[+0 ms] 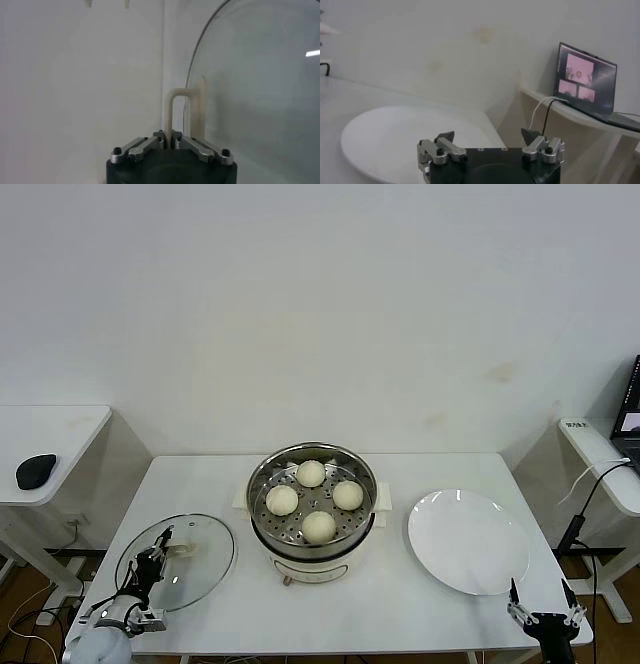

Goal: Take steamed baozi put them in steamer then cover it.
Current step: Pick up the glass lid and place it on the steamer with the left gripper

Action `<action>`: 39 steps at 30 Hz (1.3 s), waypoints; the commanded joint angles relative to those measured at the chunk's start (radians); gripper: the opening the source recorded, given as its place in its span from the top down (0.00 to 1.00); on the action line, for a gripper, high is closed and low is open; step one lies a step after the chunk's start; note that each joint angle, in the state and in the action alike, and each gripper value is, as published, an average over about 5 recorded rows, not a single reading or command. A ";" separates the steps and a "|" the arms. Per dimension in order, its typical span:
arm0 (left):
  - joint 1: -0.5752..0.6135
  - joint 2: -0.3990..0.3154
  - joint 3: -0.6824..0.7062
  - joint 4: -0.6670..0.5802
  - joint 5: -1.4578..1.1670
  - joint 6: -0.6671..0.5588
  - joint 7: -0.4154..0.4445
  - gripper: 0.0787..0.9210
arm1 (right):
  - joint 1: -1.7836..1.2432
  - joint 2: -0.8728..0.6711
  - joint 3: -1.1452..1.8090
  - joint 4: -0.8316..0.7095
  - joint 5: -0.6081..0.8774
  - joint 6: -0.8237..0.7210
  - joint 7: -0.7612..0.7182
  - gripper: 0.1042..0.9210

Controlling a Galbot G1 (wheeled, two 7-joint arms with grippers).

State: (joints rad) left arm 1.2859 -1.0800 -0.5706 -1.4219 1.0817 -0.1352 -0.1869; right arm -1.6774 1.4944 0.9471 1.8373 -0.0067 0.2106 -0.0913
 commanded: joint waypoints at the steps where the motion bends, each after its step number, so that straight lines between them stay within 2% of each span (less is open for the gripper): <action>1: 0.096 0.016 -0.073 -0.176 -0.007 0.025 -0.061 0.92 | -0.004 0.002 0.002 0.010 -0.006 0.001 0.000 0.12; 5: 0.162 0.051 -0.149 -0.281 -0.033 0.049 -0.023 0.92 | -0.014 0.002 0.003 0.028 -0.011 -0.001 -0.001 0.12; 11: 0.209 0.124 -0.270 -0.426 -0.098 0.116 0.092 0.92 | -0.023 -0.004 0.000 0.041 -0.008 -0.002 -0.005 0.12; 16: 0.220 0.165 -0.276 -0.589 -0.172 0.192 0.174 0.92 | -0.027 -0.011 -0.004 0.040 -0.014 0.002 -0.008 0.12; 21: 0.191 0.228 -0.188 -0.714 -0.238 0.285 0.217 0.92 | -0.024 -0.010 -0.017 0.042 -0.026 0.003 -0.009 0.12; 25: 0.134 0.293 -0.082 -0.750 -0.282 0.355 0.241 0.92 | -0.023 -0.009 -0.028 0.040 -0.043 0.005 -0.010 0.12; 29: 0.052 0.319 0.048 -0.760 -0.290 0.410 0.254 0.92 | -0.020 -0.003 -0.042 0.034 -0.067 0.010 -0.008 0.12; 33: -0.042 0.300 0.187 -0.734 -0.271 0.453 0.256 0.92 | -0.012 0.012 -0.058 0.018 -0.091 0.016 -0.005 0.12; 39: -0.167 0.222 0.356 -0.675 -0.192 0.514 0.287 0.92 | -0.008 0.031 -0.077 -0.001 -0.120 0.024 0.001 0.12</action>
State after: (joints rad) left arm 1.3212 -0.8266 -0.5252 -2.0854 0.8464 0.2411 0.0402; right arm -1.6861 1.5097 0.8913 1.8519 -0.0881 0.2308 -0.0931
